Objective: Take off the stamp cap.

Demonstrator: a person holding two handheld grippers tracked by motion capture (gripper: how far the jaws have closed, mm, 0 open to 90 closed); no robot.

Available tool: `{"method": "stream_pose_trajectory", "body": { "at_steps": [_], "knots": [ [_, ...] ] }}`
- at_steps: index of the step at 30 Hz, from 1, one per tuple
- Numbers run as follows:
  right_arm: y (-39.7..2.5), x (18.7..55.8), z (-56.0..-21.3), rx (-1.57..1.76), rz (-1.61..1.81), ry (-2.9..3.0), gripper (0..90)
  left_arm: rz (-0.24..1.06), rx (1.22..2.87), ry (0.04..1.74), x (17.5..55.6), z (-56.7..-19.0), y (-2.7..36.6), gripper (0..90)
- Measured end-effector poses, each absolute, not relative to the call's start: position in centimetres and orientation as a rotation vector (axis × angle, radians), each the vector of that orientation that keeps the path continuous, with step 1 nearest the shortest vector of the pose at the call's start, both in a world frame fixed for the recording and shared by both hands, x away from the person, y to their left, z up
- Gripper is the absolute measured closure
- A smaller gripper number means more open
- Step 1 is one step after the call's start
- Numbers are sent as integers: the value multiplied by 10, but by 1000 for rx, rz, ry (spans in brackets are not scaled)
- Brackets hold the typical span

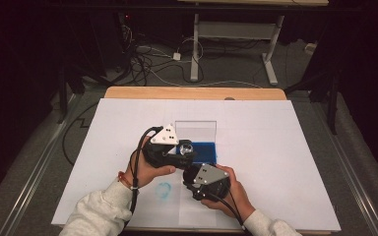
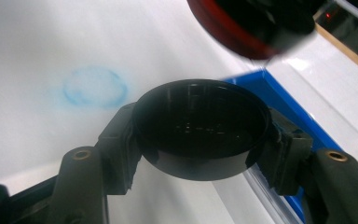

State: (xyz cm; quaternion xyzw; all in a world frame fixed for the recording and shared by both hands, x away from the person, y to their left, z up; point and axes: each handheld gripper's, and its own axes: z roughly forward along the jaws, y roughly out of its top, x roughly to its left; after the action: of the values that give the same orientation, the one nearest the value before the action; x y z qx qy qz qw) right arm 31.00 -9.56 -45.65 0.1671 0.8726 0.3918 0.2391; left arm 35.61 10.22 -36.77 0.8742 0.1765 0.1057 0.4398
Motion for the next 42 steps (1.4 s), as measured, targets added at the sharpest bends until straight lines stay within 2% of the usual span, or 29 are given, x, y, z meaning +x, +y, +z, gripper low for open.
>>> {"method": "stream_pose_trajectory", "body": {
  "at_steps": [23,42],
  "knots": [
    [-168,304,-427,627,1133,2225,392,282,2226,477,366,-381,114,552],
    [-212,296,-426,697,1092,2160,392,323,2213,487,366,-375,122,551]
  ]
}}
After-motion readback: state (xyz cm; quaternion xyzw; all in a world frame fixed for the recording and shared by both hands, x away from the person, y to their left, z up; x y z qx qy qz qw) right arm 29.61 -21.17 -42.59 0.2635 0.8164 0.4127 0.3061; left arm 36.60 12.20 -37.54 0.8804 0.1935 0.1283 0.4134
